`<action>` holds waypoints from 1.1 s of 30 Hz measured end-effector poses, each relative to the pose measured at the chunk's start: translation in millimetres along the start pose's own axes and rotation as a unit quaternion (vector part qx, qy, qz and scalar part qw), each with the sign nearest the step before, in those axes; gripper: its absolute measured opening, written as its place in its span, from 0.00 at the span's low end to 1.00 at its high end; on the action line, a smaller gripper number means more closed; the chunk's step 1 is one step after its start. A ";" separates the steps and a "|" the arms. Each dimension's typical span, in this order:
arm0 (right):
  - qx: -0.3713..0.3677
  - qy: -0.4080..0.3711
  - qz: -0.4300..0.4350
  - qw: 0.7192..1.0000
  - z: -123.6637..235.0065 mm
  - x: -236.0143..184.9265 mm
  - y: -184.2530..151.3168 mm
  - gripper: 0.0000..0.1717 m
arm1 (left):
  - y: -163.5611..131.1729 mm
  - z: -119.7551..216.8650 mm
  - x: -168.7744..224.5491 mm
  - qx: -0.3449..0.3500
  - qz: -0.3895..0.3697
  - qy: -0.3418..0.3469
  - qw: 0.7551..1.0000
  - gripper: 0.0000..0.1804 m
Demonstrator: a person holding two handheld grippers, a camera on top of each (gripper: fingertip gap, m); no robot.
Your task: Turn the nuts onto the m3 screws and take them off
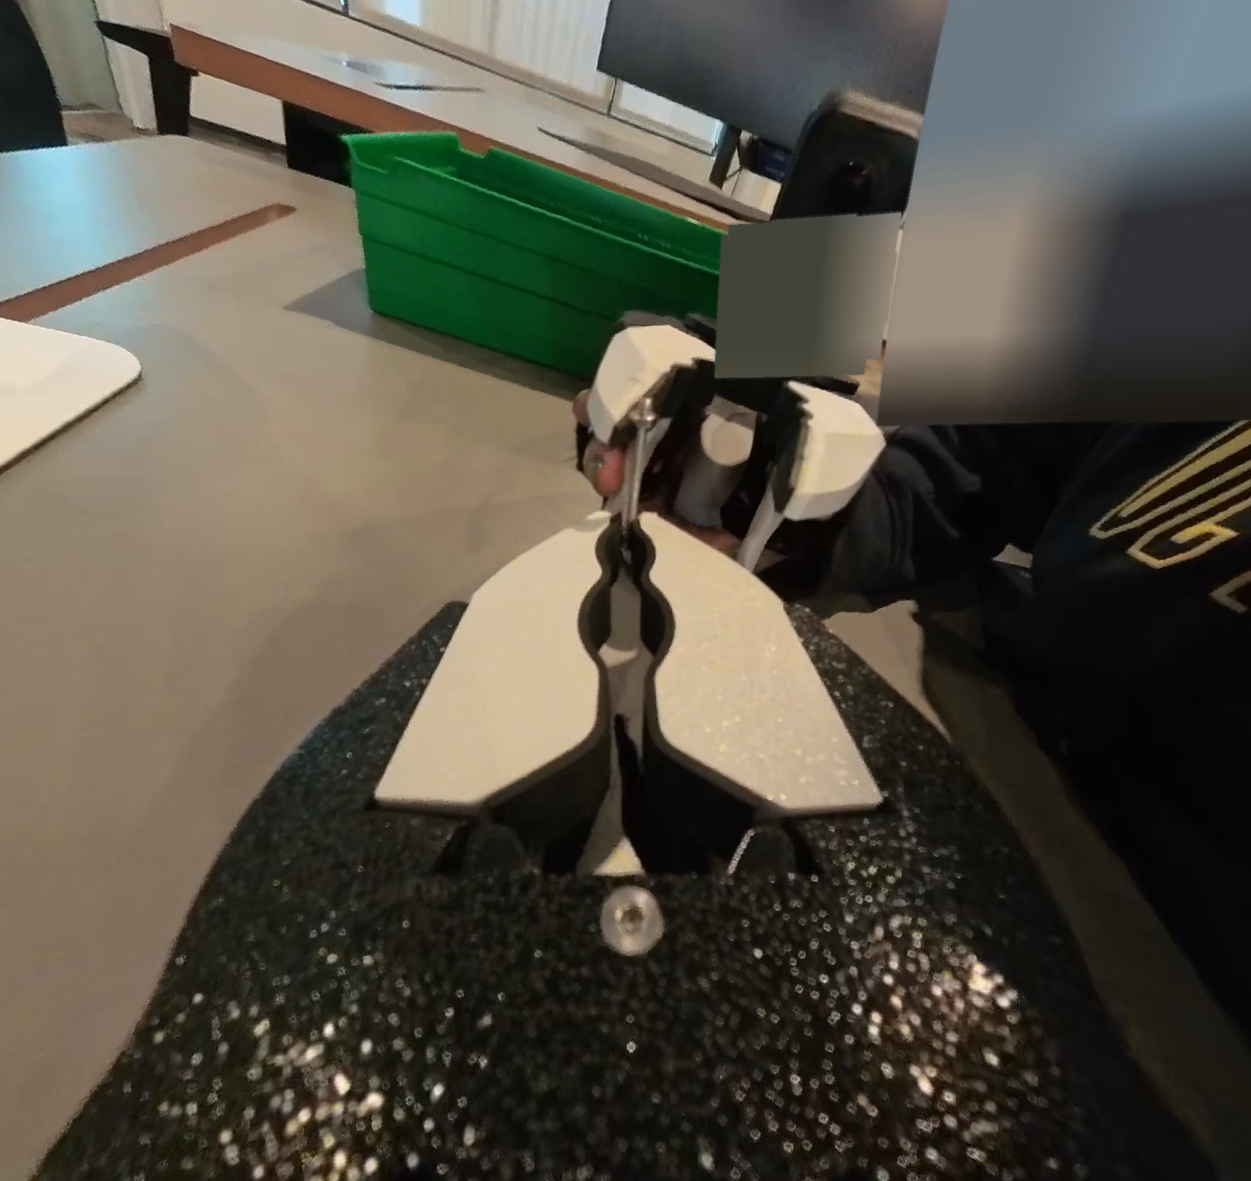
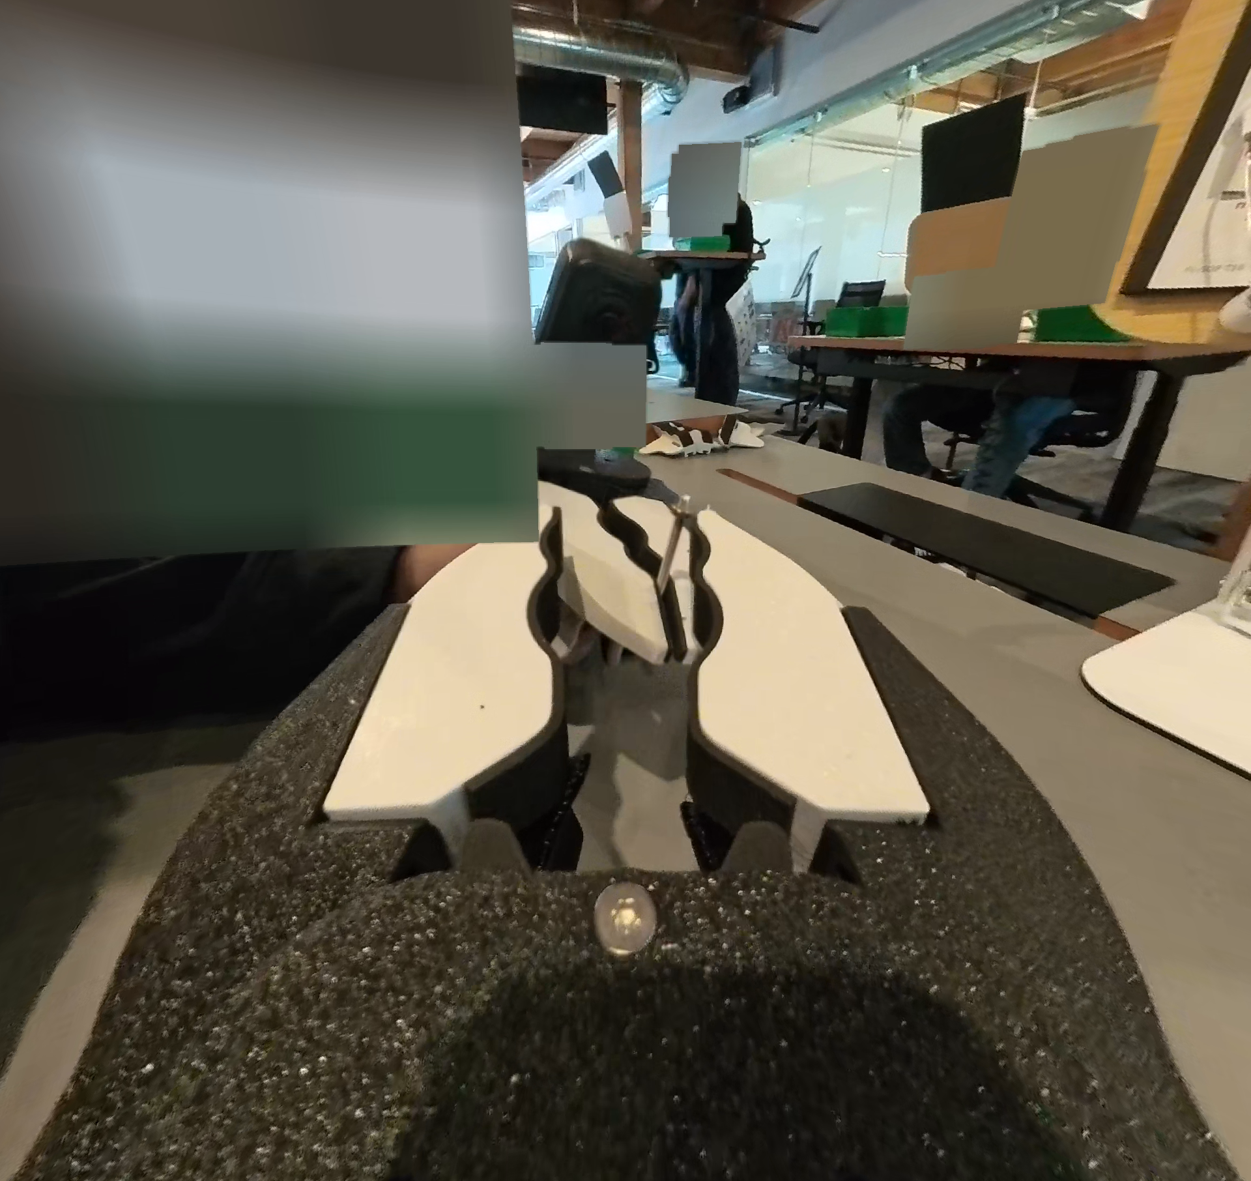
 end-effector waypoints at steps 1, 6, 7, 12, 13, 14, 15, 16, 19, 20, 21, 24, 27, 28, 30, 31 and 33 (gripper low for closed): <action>0.003 -0.004 -0.001 1.000 0.7 0.5 0.1 0.20 | 0.2 0.7 -0.4 0.003 0.003 -0.003 1.000 0.01; -0.007 -0.004 0.003 1.000 -1.2 -0.3 -0.4 0.22 | -3.7 -7.7 6.5 -0.044 -0.021 -0.024 0.999 0.01; -0.009 -0.001 0.005 1.000 -1.8 -0.9 -0.6 0.22 | -4.5 -9.6 7.6 -0.054 -0.026 -0.025 0.998 0.01; -0.015 0.012 0.009 1.000 -3.6 -2.9 -1.0 0.22 | -3.6 -7.9 5.6 -0.042 -0.017 -0.018 0.999 0.01; -0.010 0.011 0.004 1.000 -2.6 -2.0 -0.8 0.22 | -2.9 -6.5 4.4 -0.035 -0.013 -0.013 0.999 0.01; -0.005 0.010 -0.001 1.000 -1.6 -1.0 -0.4 0.22 | -2.1 -4.8 2.9 -0.025 -0.006 -0.008 1.000 0.01; 0.001 0.008 -0.006 1.000 -0.5 0.0 -0.2 0.22 | -1.3 -2.9 1.2 -0.015 0.002 -0.005 1.000 0.01; 0.006 0.005 -0.010 1.000 0.5 0.9 0.1 0.21 | -0.5 -0.9 -0.3 -0.005 0.010 -0.004 1.000 0.01; 0.008 -0.001 -0.011 1.000 1.3 1.5 0.3 0.20 | -0.1 0.4 -0.9 0.001 0.016 -0.013 1.000 0.01; 0.005 -0.001 -0.010 1.000 0.7 1.2 0.1 0.20 | -1.0 -1.8 1.2 -0.011 0.008 -0.017 1.000 0.01; 0.002 -0.002 -0.009 1.000 0.1 1.0 0.0 0.21 | -2.4 -5.0 3.7 -0.028 -0.003 -0.021 0.999 0.01; -0.005 0.003 -0.006 1.000 -1.1 0.1 -0.4 0.21 | -5.3 -12.9 9.5 -0.061 -0.024 -0.025 0.998 0.01; -0.011 0.014 -0.001 1.000 -2.5 -1.9 -0.7 0.21 | -3.3 -10.1 7.1 -0.039 -0.009 -0.024 0.999 0.01; -0.011 0.011 -0.001 1.000 -2.5 -1.8 -0.6 0.21 | -2.4 -8.1 5.5 -0.028 -0.001 -0.023 0.999 0.01; -0.002 0.009 -0.008 1.000 -0.8 -0.5 -0.1 0.22 | -1.1 -5.1 2.6 -0.011 0.011 -0.013 1.000 0.01; 0.003 0.009 -0.013 1.000 0.2 0.5 0.0 0.21 | -0.6 -3.8 1.4 -0.005 0.016 -0.010 1.000 0.01; 0.009 0.006 -0.018 1.000 1.7 1.5 0.4 0.21 | -0.1 -2.0 -0.5 0.004 0.026 -0.010 1.000 0.01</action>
Point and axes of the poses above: each gripper's, where its closed fingertips meet, z back along the fingers, y out of its top, x = y × z across the jaws, the point moved 9 cm from there along z, back along the fingers, and after that the axes turned 10 degrees about y, right-handed, at the moved point
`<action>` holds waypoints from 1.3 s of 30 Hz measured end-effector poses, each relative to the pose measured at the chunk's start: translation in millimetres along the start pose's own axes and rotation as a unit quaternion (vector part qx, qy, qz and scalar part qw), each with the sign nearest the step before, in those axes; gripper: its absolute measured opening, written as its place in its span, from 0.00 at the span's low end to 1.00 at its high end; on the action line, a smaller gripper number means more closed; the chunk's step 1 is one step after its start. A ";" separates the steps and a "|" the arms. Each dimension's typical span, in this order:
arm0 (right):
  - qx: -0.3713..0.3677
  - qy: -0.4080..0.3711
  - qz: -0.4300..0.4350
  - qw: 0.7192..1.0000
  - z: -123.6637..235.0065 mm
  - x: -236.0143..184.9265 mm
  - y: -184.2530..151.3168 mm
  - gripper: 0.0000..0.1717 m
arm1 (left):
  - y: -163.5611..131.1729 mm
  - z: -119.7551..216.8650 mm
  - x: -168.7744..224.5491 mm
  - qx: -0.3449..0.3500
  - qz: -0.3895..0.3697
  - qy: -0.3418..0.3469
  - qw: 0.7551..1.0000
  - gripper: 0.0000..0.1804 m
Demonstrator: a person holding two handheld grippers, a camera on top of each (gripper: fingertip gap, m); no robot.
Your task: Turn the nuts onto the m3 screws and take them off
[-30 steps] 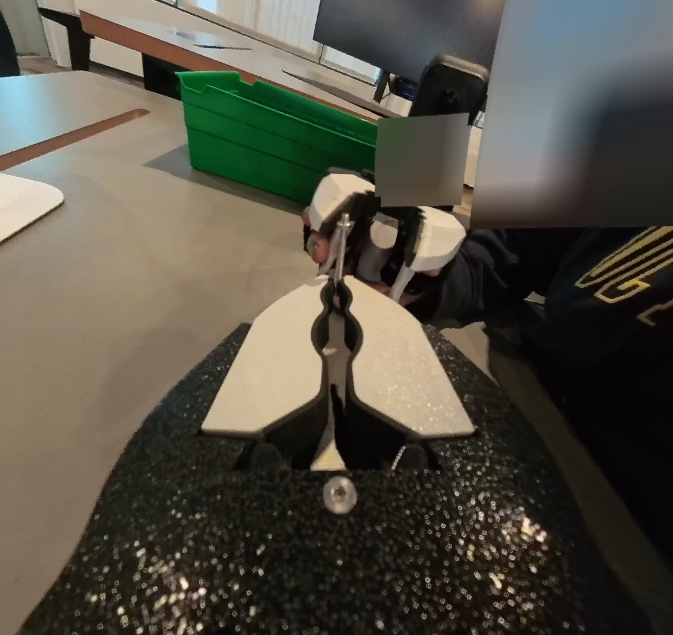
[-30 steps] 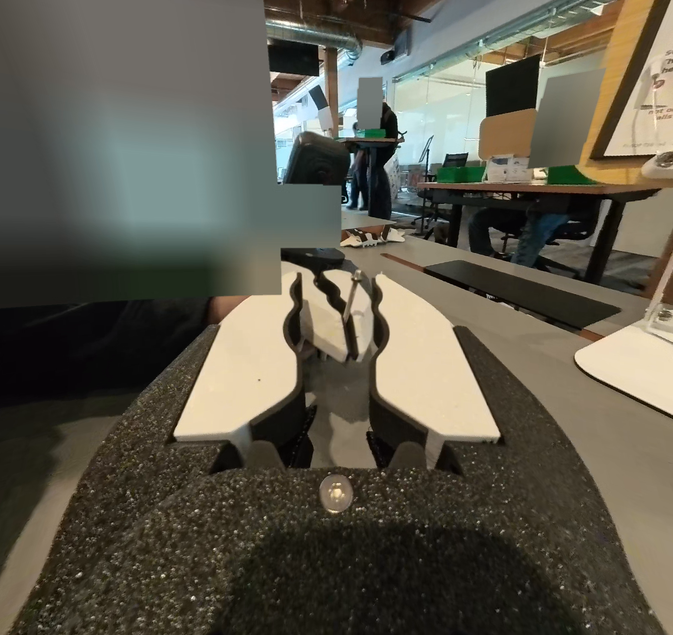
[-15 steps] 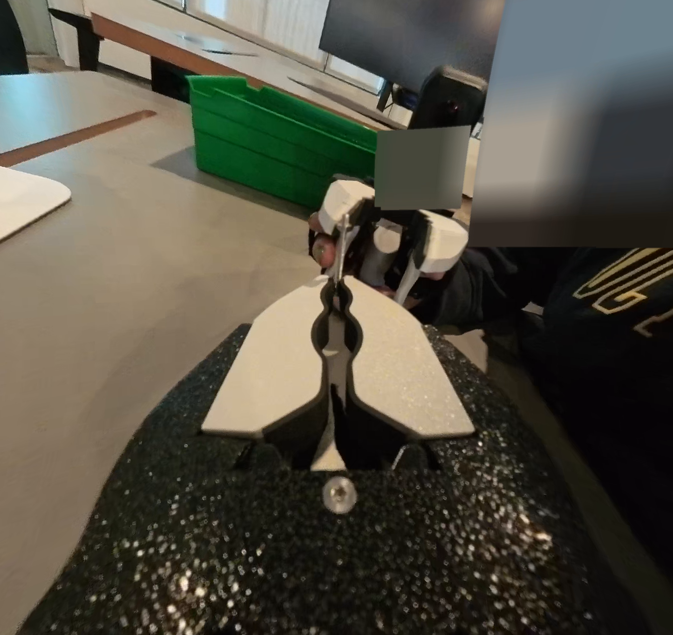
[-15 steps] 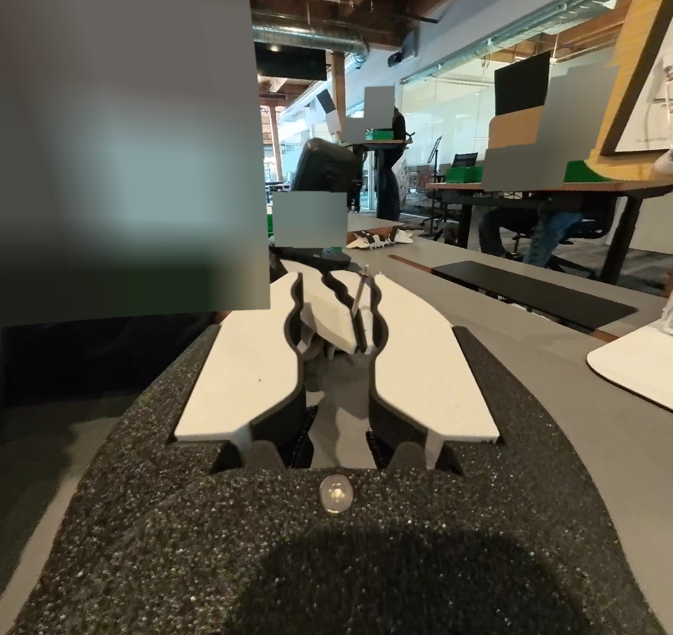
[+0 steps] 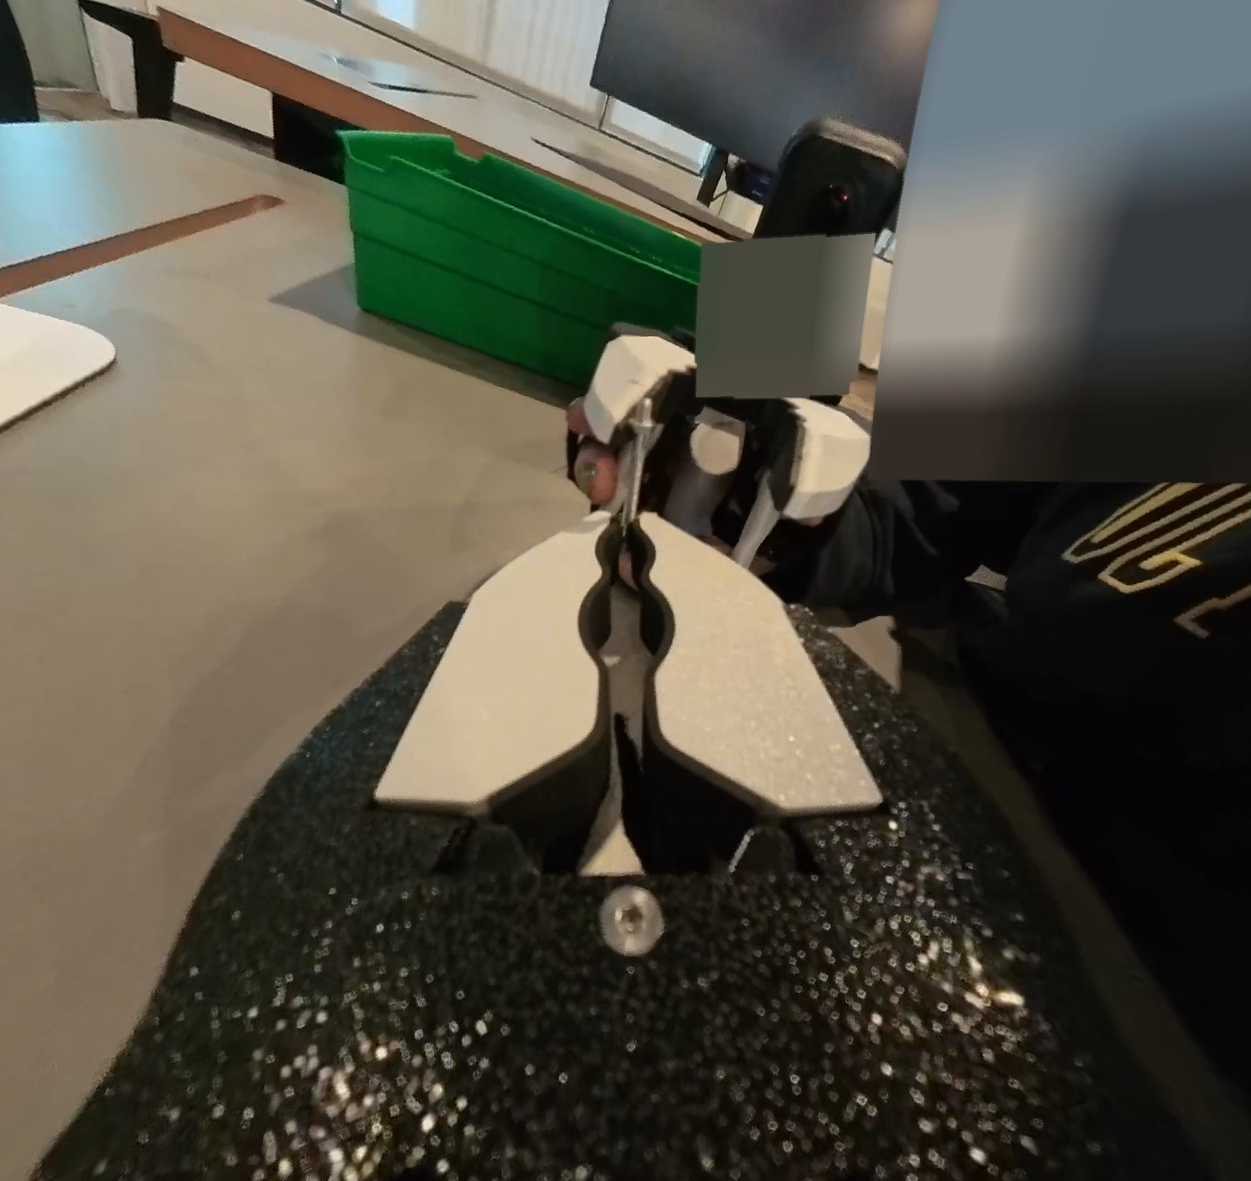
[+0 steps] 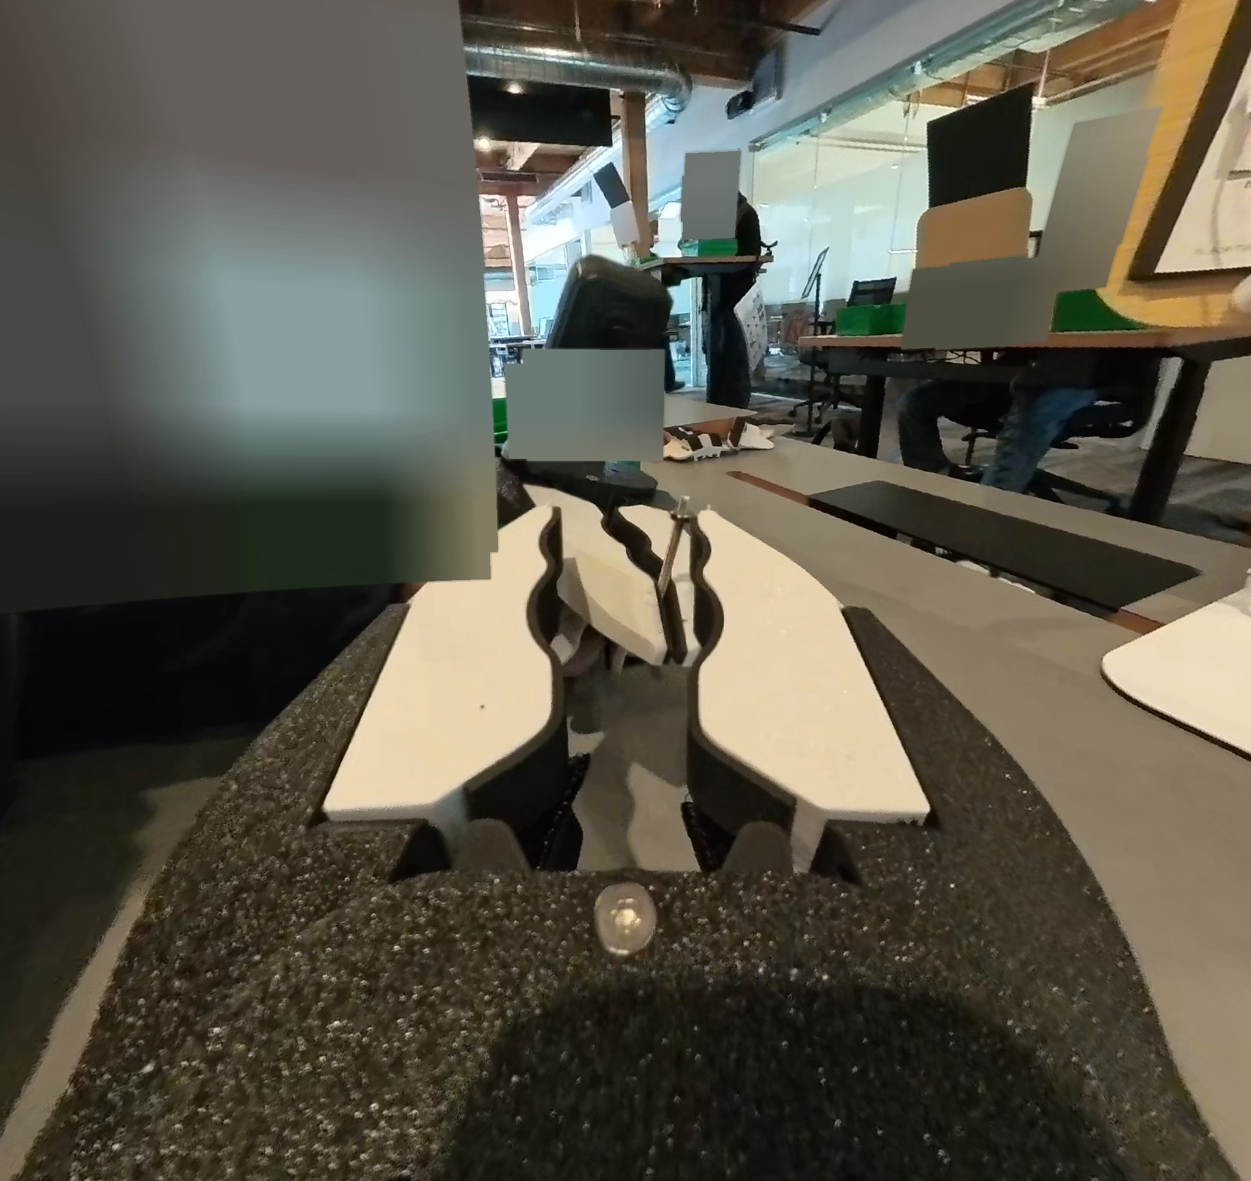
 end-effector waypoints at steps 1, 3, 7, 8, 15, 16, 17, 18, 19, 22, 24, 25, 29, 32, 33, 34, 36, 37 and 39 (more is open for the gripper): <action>0.001 0.000 0.000 1.000 0.2 0.0 0.1 0.20 | 0.0 0.3 0.0 0.001 0.000 -0.002 1.000 0.01; -0.001 0.000 0.001 1.000 -0.1 -0.2 0.1 0.20 | -1.0 -1.5 3.0 -0.010 -0.010 -0.017 1.000 0.01; -0.008 0.006 0.003 1.000 -1.4 -1.0 -0.4 0.20 | -4.7 -10.4 9.5 -0.051 -0.030 -0.033 0.998 0.01; -0.011 0.010 0.005 1.000 -2.0 -1.8 -0.4 0.20 | -4.8 -11.0 9.6 -0.053 -0.029 -0.032 0.998 0.01; -0.001 0.008 -0.005 1.000 -0.3 -0.2 0.1 0.21 | -1.4 -4.6 2.6 -0.017 0.001 -0.011 1.000 0.01; 0.003 0.006 -0.008 1.000 0.4 0.4 0.3 0.21 | -0.9 -3.5 1.5 -0.010 0.007 -0.008 1.000 0.01; 0.007 0.005 -0.012 1.000 1.2 1.3 0.4 0.20 | -0.5 -2.3 0.5 -0.005 0.011 -0.007 1.000 0.01; 0.010 0.006 -0.016 1.000 1.8 1.9 0.6 0.20 | -0.3 -1.7 0.0 -0.001 0.014 -0.008 1.000 0.01; 0.012 0.005 -0.018 1.000 2.2 2.4 0.6 0.19 | -0.2 -1.5 0.1 -0.001 0.015 -0.012 1.000 0.01; 0.005 0.004 -0.011 1.000 0.8 1.3 0.3 0.19 | -2.3 -5.7 5.0 -0.027 -0.002 -0.031 0.999 0.01; -0.005 0.008 -0.005 1.000 -1.2 0.0 -0.3 0.20 | -4.5 -10.6 8.5 -0.053 -0.019 -0.035 0.998 0.01; -0.009 0.012 -0.001 1.000 -1.9 -0.9 -0.6 0.19 | -5.3 -12.2 9.2 -0.062 -0.023 -0.033 0.997 0.01; -0.011 0.012 0.004 1.000 -2.8 -1.8 -0.7 0.21 | -4.1 -10.4 6.0 -0.050 -0.011 -0.018 0.999 0.01; -0.003 0.011 -0.010 1.000 -1.3 1.2 -0.4 0.21 | -2.9 -7.9 3.7 -0.034 -0.004 -0.003 0.999 0.01; 0.003 0.008 -0.013 1.000 -0.3 2.1 0.2 0.21 | -1.9 -5.7 2.1 -0.023 0.004 -0.001 1.000 0.01; 0.008 0.007 -0.015 1.000 1.4 1.9 0.4 0.21 | -1.2 -3.6 0.5 -0.013 0.012 -0.001 1.000 0.01; 0.013 0.006 -0.019 1.000 2.1 1.9 0.5 0.21 | -0.6 -1.4 -0.7 -0.004 0.020 -0.005 1.000 0.01; 0.013 0.005 -0.017 1.000 2.3 2.2 0.2 0.20 | -0.7 -1.5 -0.1 -0.005 0.019 -0.011 1.000 0.01; 0.007 0.003 -0.009 1.000 0.6 0.8 -0.8 0.20 | -1.8 -3.5 3.1 -0.018 0.008 -0.029 0.999 0.01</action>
Point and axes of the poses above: each gripper's, where its closed fingertips meet, z back along the fingers, y out of its top, x = y × z across the jaws, the point moved 9 cm from there along z, back along the fingers, and after that the axes turned 10 degrees about y, right-handed, at the moved point
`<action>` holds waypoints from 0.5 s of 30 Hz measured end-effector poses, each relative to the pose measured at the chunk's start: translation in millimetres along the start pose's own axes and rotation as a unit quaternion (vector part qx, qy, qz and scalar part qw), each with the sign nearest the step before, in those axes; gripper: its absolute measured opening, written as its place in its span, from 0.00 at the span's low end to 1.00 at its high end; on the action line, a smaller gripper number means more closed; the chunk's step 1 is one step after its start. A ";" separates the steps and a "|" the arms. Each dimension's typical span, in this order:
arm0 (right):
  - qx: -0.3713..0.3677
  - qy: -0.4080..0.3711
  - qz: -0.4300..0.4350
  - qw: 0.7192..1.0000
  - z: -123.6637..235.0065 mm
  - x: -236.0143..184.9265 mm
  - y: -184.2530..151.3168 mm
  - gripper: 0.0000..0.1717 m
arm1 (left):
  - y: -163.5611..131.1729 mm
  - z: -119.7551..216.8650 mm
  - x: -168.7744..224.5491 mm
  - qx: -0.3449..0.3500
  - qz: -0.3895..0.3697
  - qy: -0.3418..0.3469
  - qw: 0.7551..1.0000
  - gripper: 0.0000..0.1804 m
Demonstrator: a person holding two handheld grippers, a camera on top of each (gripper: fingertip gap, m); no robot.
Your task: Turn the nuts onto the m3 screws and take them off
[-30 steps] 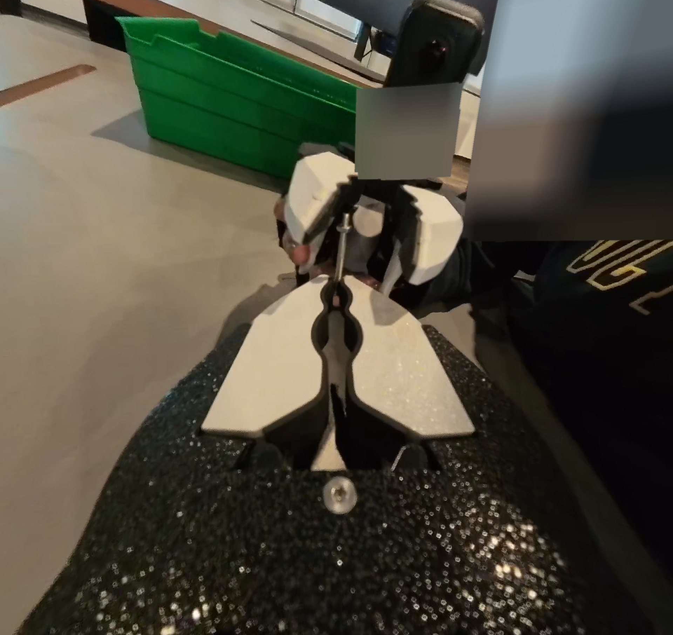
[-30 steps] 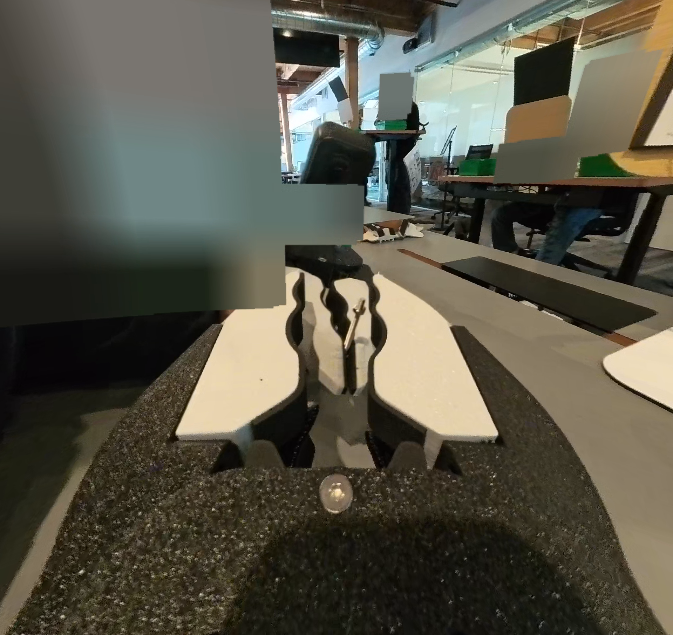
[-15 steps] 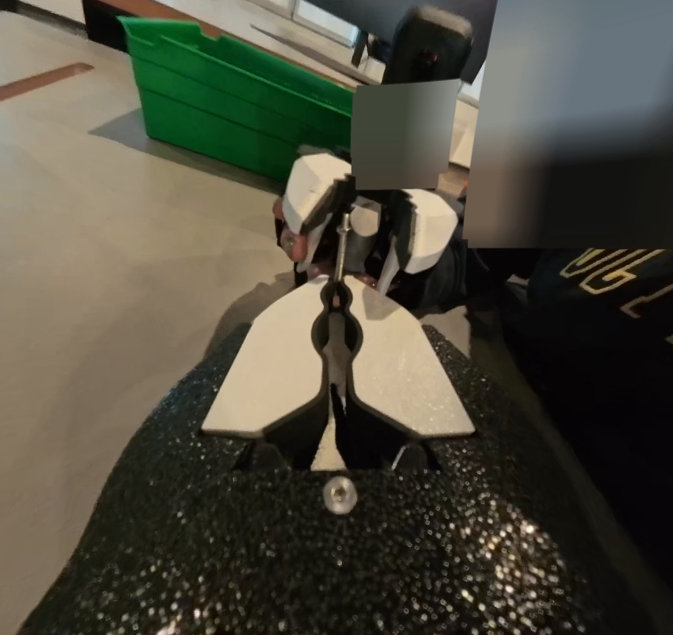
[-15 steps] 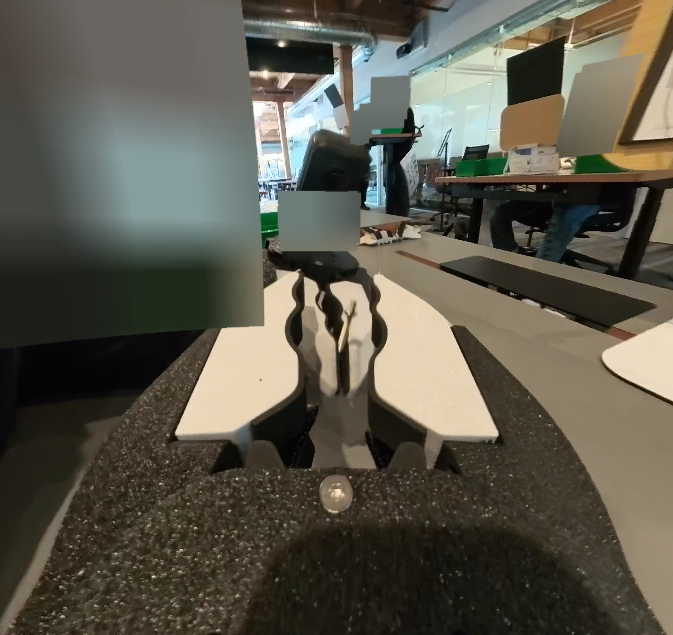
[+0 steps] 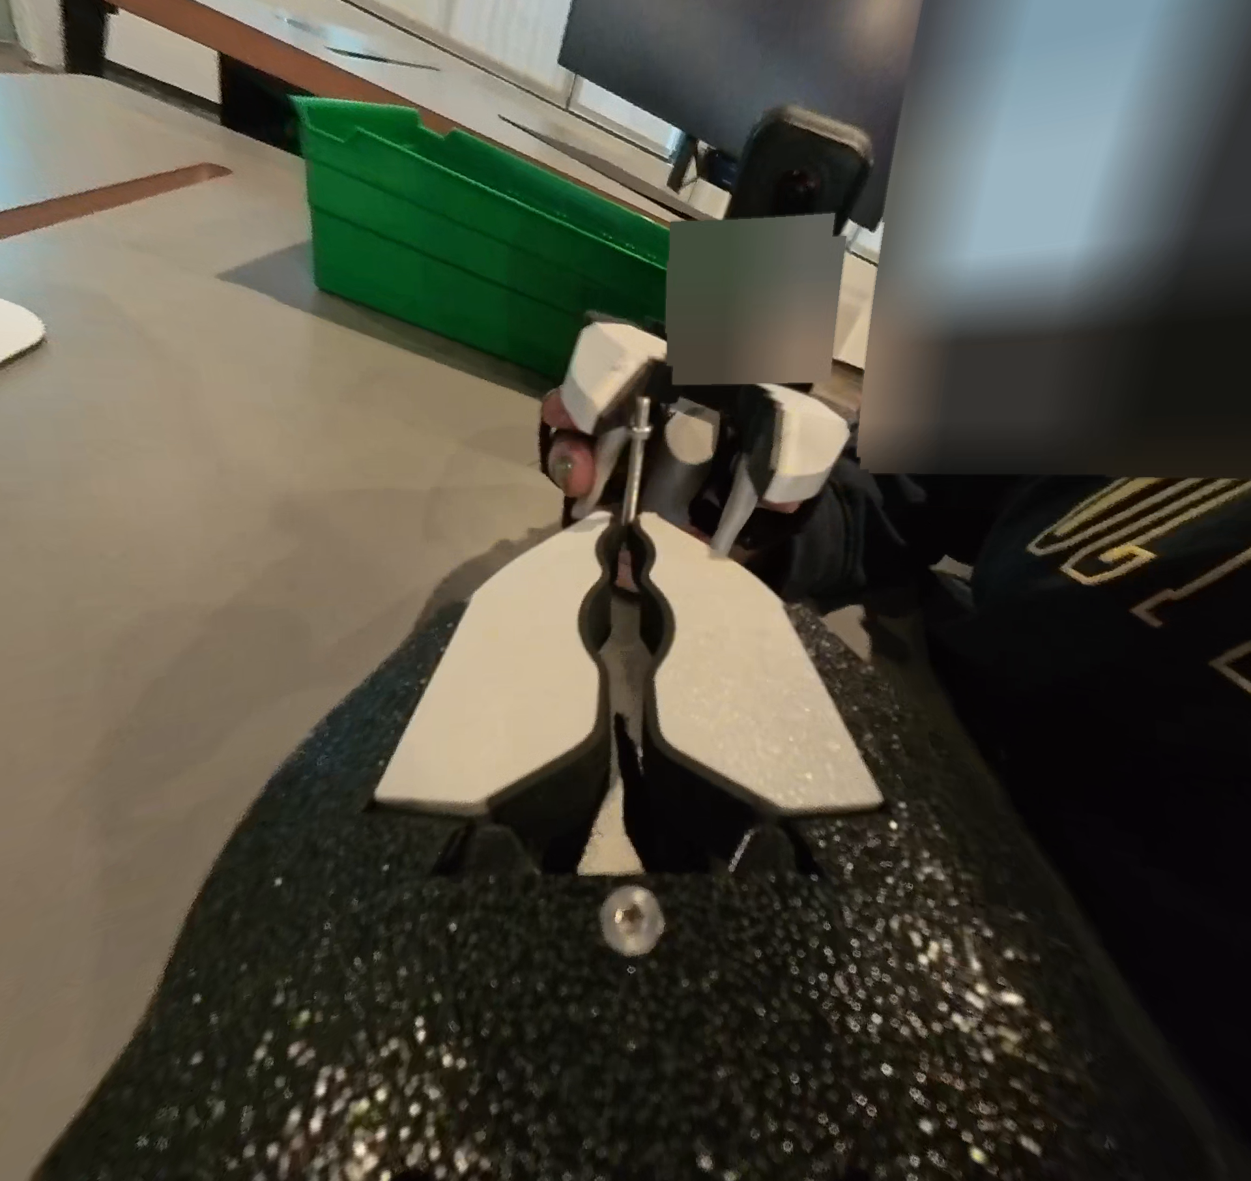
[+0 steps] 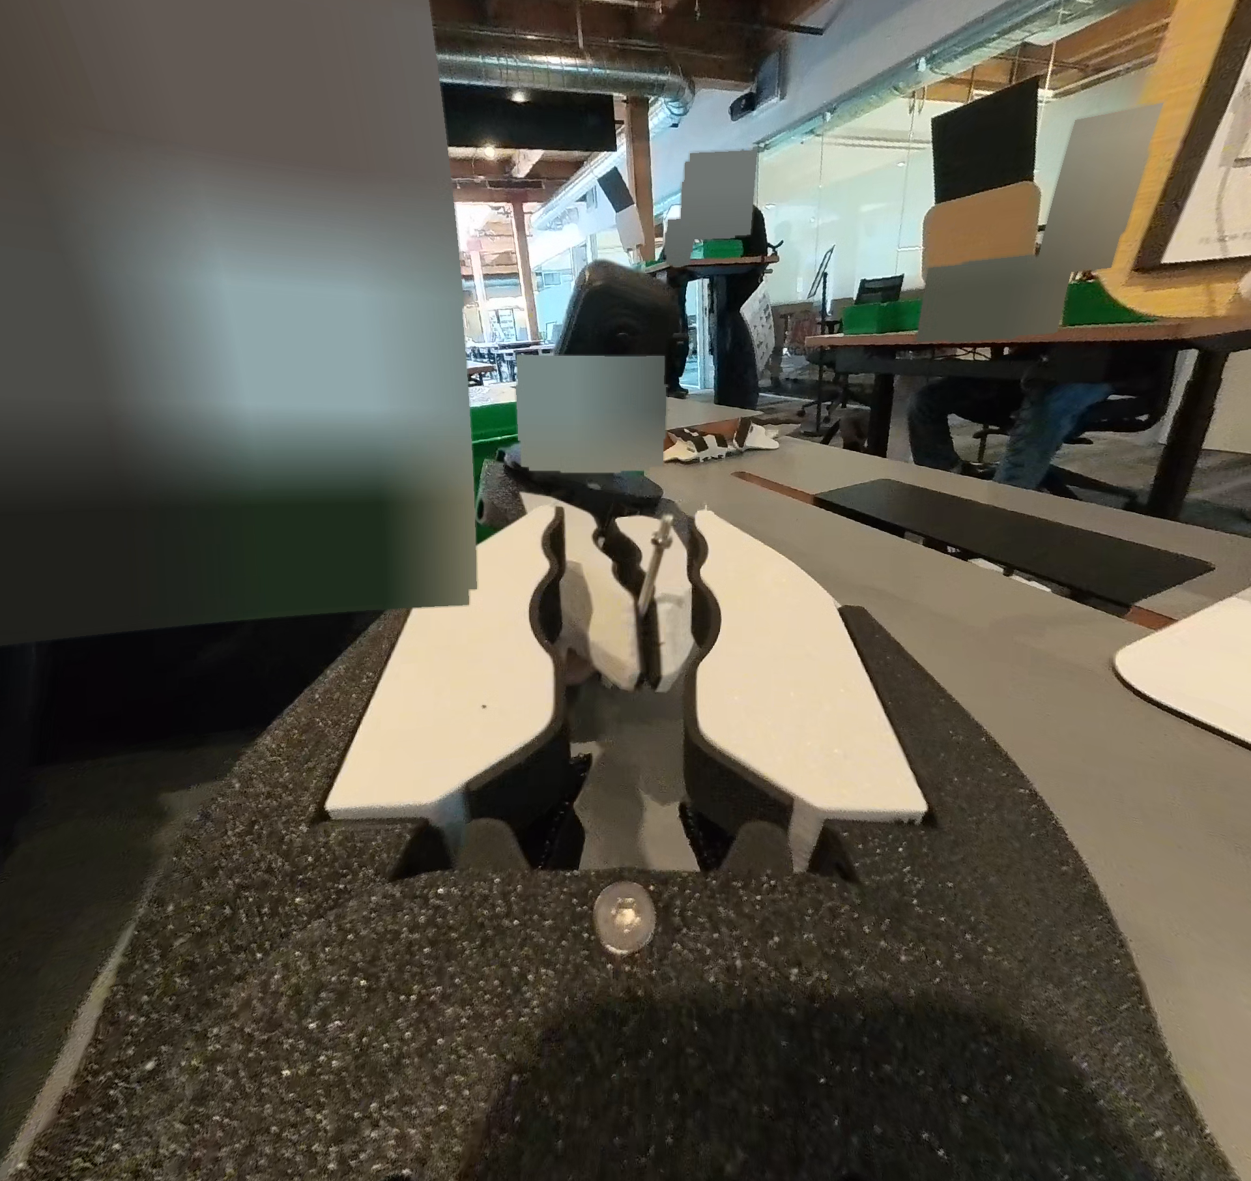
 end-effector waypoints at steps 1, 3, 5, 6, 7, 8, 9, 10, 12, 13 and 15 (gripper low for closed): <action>-0.005 0.002 0.003 1.000 -1.5 -0.7 -0.5 0.20 | -0.8 -1.9 2.2 -0.011 -0.009 -0.008 1.000 0.01; -0.014 0.007 0.006 1.000 -3.0 -2.3 -1.0 0.20 | -2.6 -6.0 5.4 -0.033 -0.024 -0.014 0.999 0.01; -0.020 0.017 0.011 1.000 -3.4 -3.1 -2.0 0.19 | -3.4 -7.6 6.3 -0.041 -0.030 -0.008 0.999 0.01; -0.022 0.021 0.014 0.999 -3.8 -3.9 -2.2 0.17 | -3.2 -7.2 6.0 -0.038 -0.030 -0.004 0.999 0.01; -0.022 0.020 0.017 0.999 -4.8 -3.8 -2.1 0.18 | -2.7 -6.2 5.3 -0.033 -0.028 -0.001 0.999 0.01; -0.020 0.018 0.016 0.999 -4.4 -3.9 -1.7 0.19 | -2.3 -5.3 4.4 -0.027 -0.024 0.003 0.999 0.01; -0.018 0.018 0.011 1.000 -3.7 -3.0 -1.0 0.19 | -1.8 -4.4 3.5 -0.022 -0.021 0.009 1.000 0.01; -0.013 0.018 0.006 1.000 -2.8 -2.0 -0.7 0.19 | -1.2 -2.9 2.4 -0.014 -0.017 0.014 1.000 0.01; 0.000 0.017 -0.006 1.000 -1.0 -0.1 -0.4 0.20 | 0.5 1.6 -0.7 0.009 -0.002 0.020 1.000 0.01; 0.006 0.015 -0.010 1.000 0.5 0.4 -0.1 0.20 | 1.3 4.0 -2.1 0.022 0.005 0.021 1.000 0.01; 0.011 0.007 -0.011 1.000 1.1 2.1 0.0 0.18 | 2.2 7.4 -3.2 0.038 0.013 0.014 0.999 0.01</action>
Point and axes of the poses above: each gripper's, where its closed fingertips meet, z back along the fingers, y out of its top, x = y × z across the jaws, the point moved 9 cm from there along z, back along the fingers, and after that the axes turned 10 degrees about y, right-handed, at the moved point
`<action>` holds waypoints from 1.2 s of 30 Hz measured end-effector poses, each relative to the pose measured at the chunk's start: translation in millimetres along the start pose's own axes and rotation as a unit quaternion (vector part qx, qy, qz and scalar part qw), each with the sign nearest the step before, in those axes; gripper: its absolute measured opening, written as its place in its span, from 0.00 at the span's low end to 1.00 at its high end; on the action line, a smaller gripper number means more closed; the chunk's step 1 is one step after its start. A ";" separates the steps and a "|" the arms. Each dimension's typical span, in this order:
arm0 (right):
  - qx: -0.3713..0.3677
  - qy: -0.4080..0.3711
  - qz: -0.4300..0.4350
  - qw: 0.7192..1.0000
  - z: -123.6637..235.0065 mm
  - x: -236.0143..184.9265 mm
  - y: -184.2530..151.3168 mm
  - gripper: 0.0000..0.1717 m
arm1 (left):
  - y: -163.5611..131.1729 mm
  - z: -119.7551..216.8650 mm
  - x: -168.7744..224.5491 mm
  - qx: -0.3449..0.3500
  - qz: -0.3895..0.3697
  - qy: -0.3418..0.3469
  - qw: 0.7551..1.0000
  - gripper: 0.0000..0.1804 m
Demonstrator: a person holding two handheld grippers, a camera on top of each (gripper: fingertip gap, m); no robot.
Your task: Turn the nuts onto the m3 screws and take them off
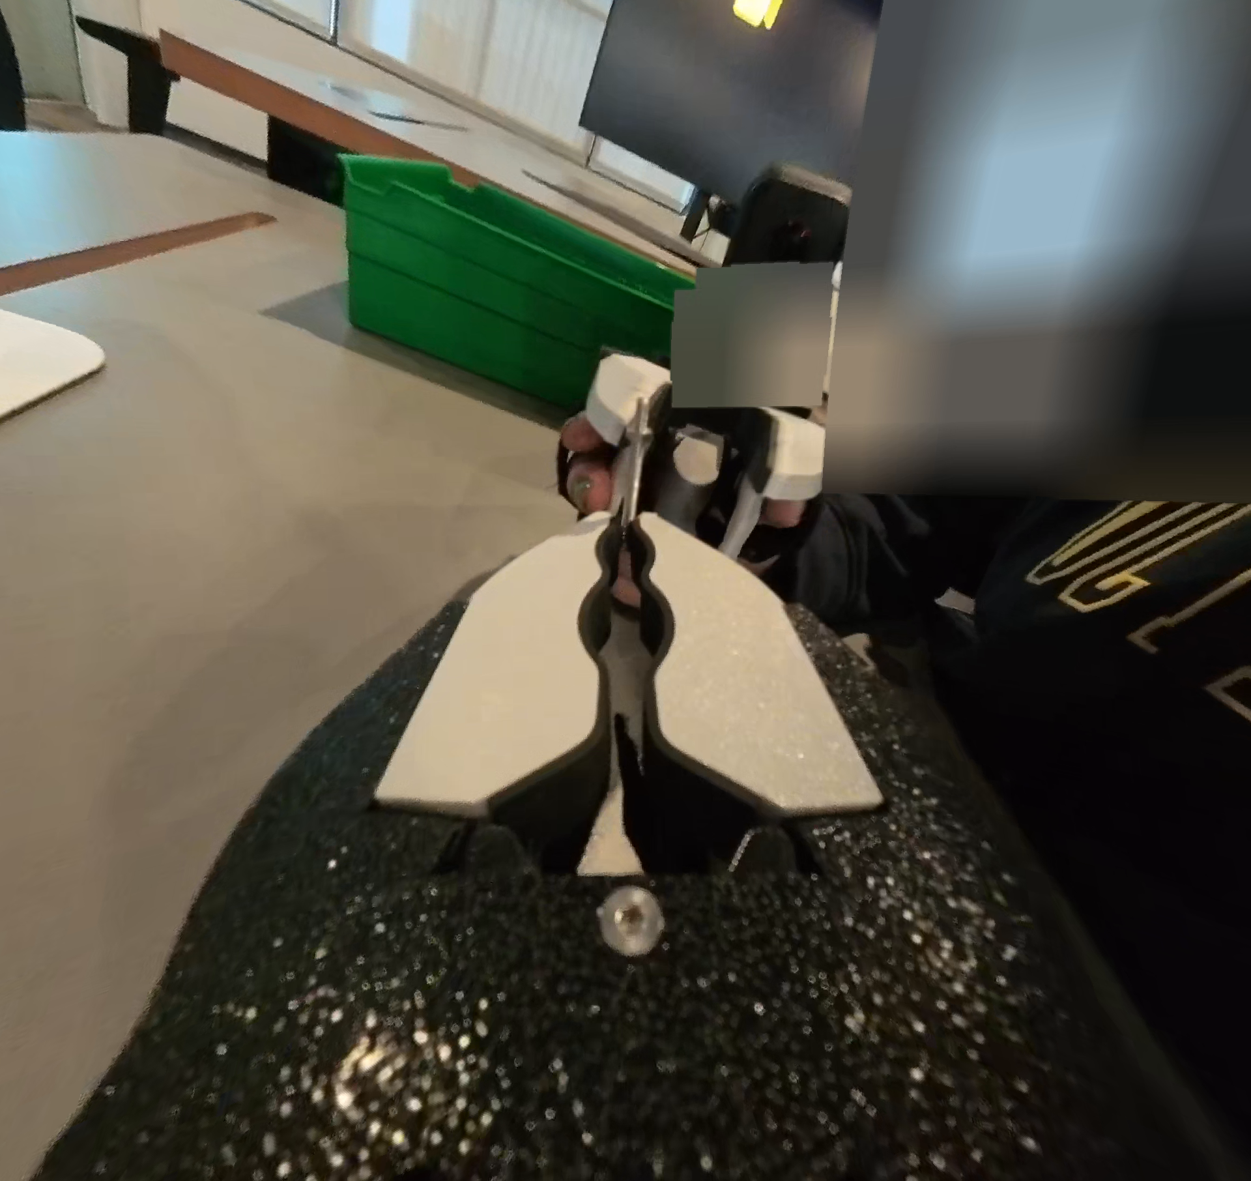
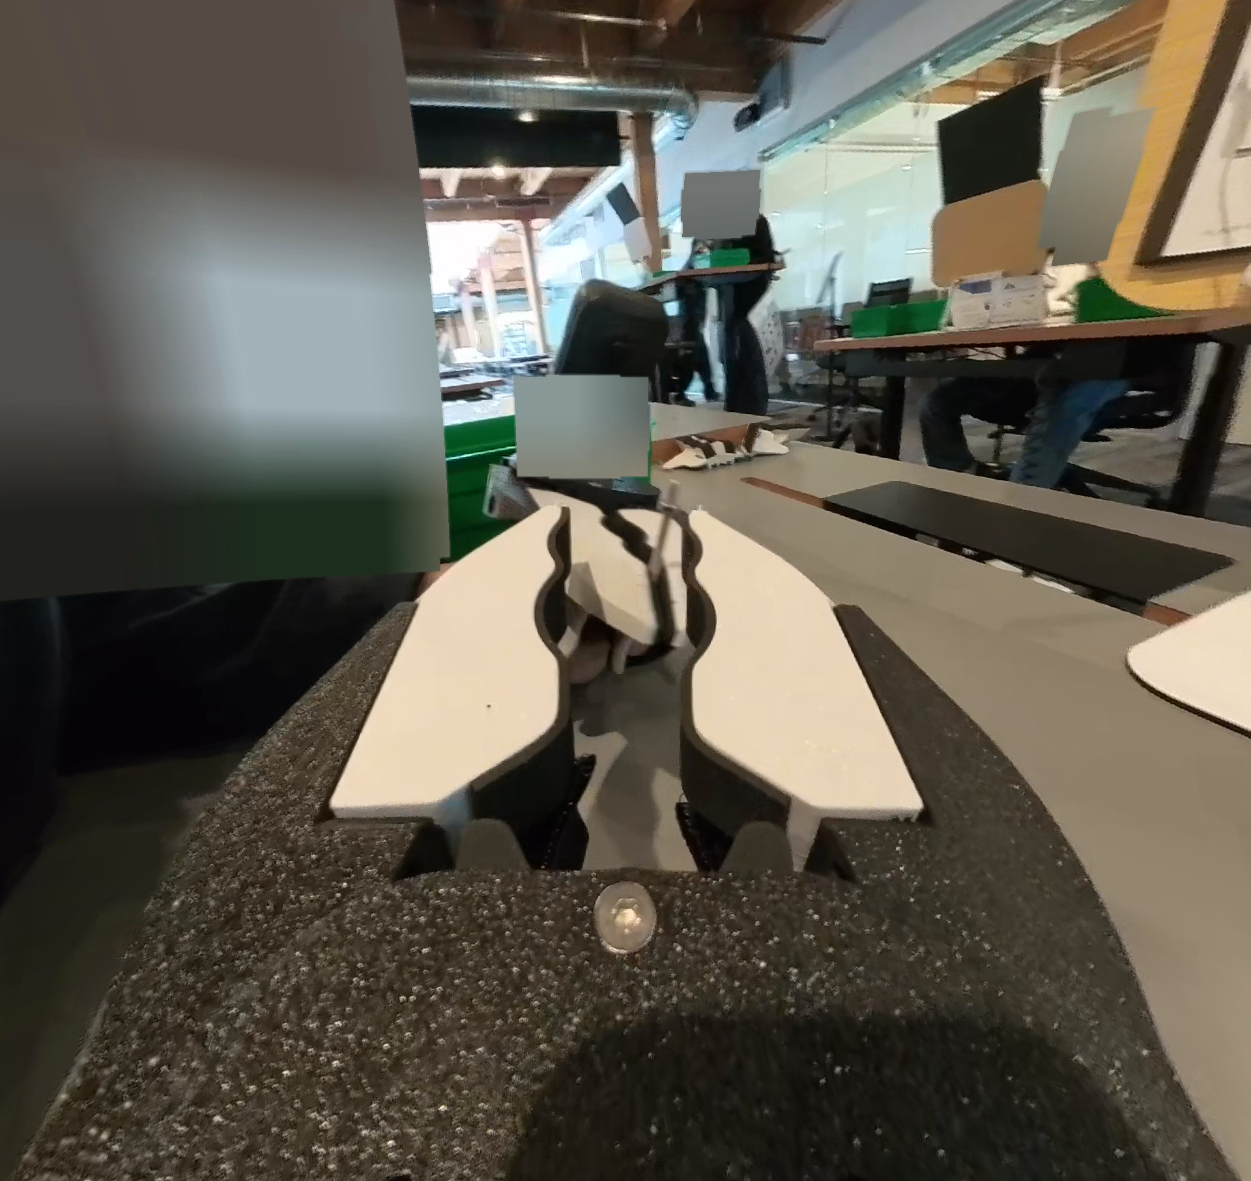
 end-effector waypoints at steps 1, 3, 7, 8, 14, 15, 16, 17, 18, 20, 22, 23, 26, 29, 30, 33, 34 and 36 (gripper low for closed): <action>-0.004 -0.013 0.001 1.000 0.5 0.5 -0.2 0.18 | -0.1 0.0 0.6 -0.001 -0.002 -0.006 1.000 0.01; -0.018 -0.018 0.001 1.000 -0.9 0.1 -1.3 0.18 | -1.3 -2.5 3.7 -0.014 -0.016 -0.012 1.000 0.01; -0.025 -0.014 -0.005 1.000 -2.9 2.1 -1.7 0.13 | -2.4 -4.9 5.8 -0.027 -0.028 -0.009 0.999 0.01; -0.026 -0.012 -0.006 1.000 -3.0 2.3 -1.6 0.11 | -2.1 -4.2 5.7 -0.023 -0.027 -0.010 0.999 0.01; -0.030 -0.015 -0.009 0.999 -3.7 1.2 -1.0 0.02 | -1.8 -3.5 7.0 -0.015 -0.036 -0.005 0.999 0.02; -0.028 -0.017 -0.008 0.999 -3.1 1.3 -0.8 0.02 | -1.7 -3.1 7.7 -0.013 -0.040 -0.003 0.999 0.02; -0.028 -0.017 -0.006 0.999 -2.3 0.9 -0.6 0.02 | -1.7 -2.8 8.9 -0.010 -0.046 -0.004 0.999 0.02; -0.030 -0.022 -0.003 0.999 -1.2 0.3 -1.0 0.01 | -1.6 -2.9 9.8 -0.005 -0.049 -0.003 0.999 0.11; -0.033 -0.023 0.003 0.999 -1.3 -0.3 -0.9 0.02 | -1.0 -3.4 9.7 0.002 -0.047 0.003 0.999 0.23; -0.040 -0.030 0.024 0.998 2.7 1.7 7.6 0.01 | -0.2 -4.8 8.8 0.010 -0.043 0.011 0.999 0.40; -0.049 -0.069 0.057 0.995 7.3 -4.1 34.3 0.01 | 0.5 -4.5 7.9 0.023 -0.039 0.026 0.999 0.51; -0.066 -0.099 0.079 0.990 13.4 -7.4 53.8 0.01 | 0.7 -3.1 8.5 0.034 -0.035 0.032 0.998 0.50; -0.136 -0.262 0.139 0.945 61.6 -14.1 119.6 0.01 | 2.1 3.2 9.4 0.075 -0.037 0.059 0.995 0.47; -0.265 -0.420 0.110 0.861 131.3 -8.2 162.6 0.01 | 2.5 3.5 6.7 0.075 -0.025 0.060 0.995 0.48; -0.326 -0.468 0.090 0.816 155.2 -0.2 167.8 0.01 | 2.4 2.6 5.9 0.071 -0.021 0.062 0.995 0.48; -0.494 -0.493 -0.077 0.713 216.9 32.7 149.8 0.01 | 2.2 0.6 5.5 0.063 -0.024 0.074 0.995 0.46; -0.521 -0.483 -0.125 0.692 231.9 43.5 138.0 0.02 | 2.1 0.0 5.7 0.061 -0.026 0.076 0.995 0.46; -0.561 -0.458 -0.186 0.664 254.5 59.2 112.6 0.02 | 1.8 -0.8 6.1 0.057 -0.030 0.079 0.995 0.45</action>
Point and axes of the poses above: each gripper's, where its closed fingertips meet, z back along the fingers, y out of its top, x = y × z across the jaws, the point moved 9 cm from there along z, back along the fingers, and after that the axes turned 10 degrees about y, right-handed, at the moved point
